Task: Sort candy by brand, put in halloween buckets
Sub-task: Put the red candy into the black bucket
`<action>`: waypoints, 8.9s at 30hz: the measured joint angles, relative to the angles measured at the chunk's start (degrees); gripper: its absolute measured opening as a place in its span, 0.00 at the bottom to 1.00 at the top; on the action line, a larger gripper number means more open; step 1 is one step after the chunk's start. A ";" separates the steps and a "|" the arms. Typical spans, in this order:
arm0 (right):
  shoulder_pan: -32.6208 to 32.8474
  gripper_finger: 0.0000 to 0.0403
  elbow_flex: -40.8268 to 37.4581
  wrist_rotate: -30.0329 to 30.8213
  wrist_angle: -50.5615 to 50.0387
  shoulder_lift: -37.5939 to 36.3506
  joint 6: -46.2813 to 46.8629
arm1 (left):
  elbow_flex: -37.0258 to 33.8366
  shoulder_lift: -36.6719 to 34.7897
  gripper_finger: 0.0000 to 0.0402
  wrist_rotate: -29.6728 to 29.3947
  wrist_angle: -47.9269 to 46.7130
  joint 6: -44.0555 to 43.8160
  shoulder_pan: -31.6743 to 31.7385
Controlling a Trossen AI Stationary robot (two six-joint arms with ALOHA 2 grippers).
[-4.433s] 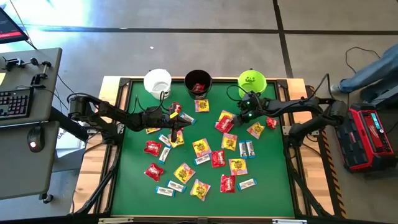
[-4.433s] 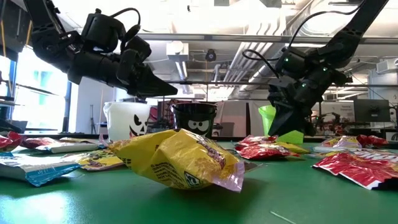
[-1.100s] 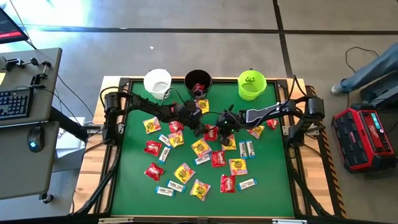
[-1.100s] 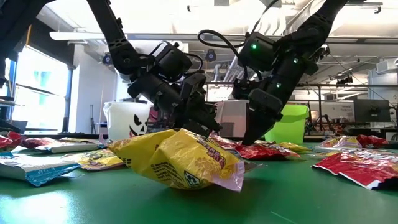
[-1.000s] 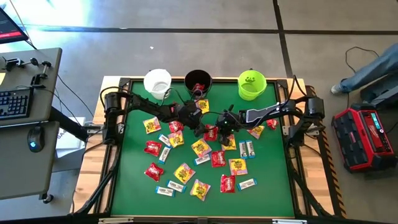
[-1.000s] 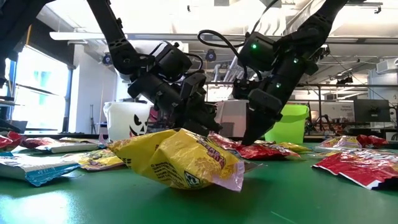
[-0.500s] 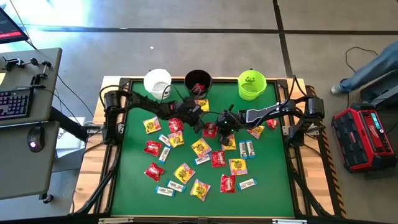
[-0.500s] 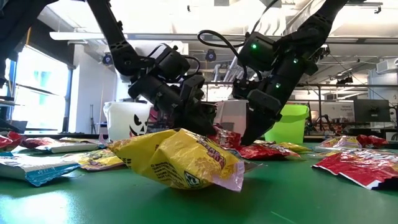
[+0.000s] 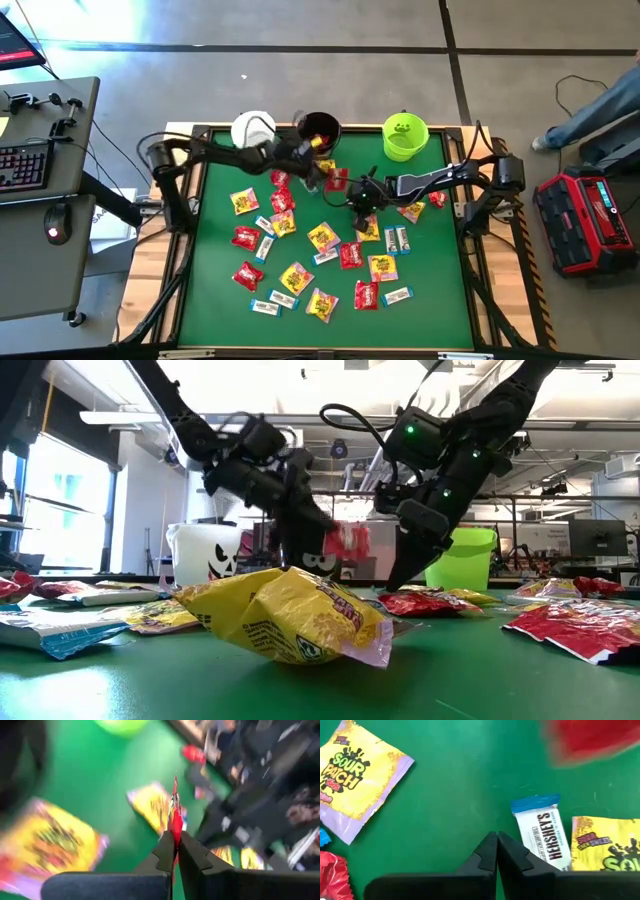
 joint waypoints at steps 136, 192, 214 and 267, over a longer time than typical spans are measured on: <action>19.79 0.52 -15.25 6.74 11.99 -19.95 14.22 | -30.56 -16.73 0.02 -22.10 35.53 28.43 -18.26; 20.64 0.71 20.70 1.57 -30.54 10.62 -1.70 | -30.51 -16.73 0.02 -16.70 31.27 30.12 -18.13; 11.68 0.52 20.68 10.98 -30.84 4.57 -7.09 | -30.51 -16.72 0.02 -18.04 30.55 30.12 -18.11; 18.67 0.52 10.21 14.39 -5.82 5.38 -18.56 | -30.51 -16.71 0.02 -20.37 29.45 30.05 -18.00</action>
